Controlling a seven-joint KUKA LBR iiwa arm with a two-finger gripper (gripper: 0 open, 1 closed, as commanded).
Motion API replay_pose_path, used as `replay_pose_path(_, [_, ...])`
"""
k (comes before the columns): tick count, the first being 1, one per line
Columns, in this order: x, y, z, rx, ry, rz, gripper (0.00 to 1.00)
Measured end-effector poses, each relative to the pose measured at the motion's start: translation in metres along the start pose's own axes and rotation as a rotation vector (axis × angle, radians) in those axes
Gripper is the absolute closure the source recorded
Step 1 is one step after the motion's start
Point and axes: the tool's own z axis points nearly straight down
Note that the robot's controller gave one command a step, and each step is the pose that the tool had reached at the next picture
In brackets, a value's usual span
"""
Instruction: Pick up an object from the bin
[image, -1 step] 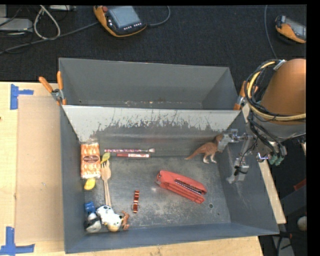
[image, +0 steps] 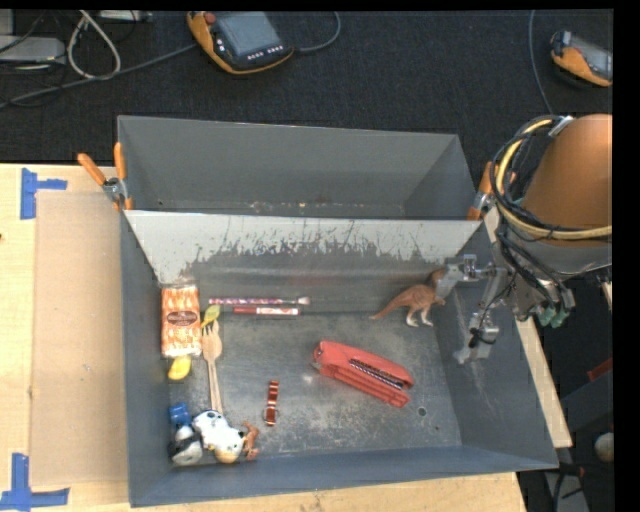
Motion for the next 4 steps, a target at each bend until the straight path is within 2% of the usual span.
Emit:
replay_pose_path(1, [-0.003,0.021,0.07,-0.001,-0.002,0.108,0.0])
replay_pose_path(2, [0.036,0.069,0.079,-0.002,-0.006,0.274,0.0])
replay_pose_path(3, [0.029,0.071,0.082,0.0,-0.001,0.275,0.0])
replay_pose_path(4, [0.027,0.073,0.166,-0.002,-0.007,0.46,0.0])
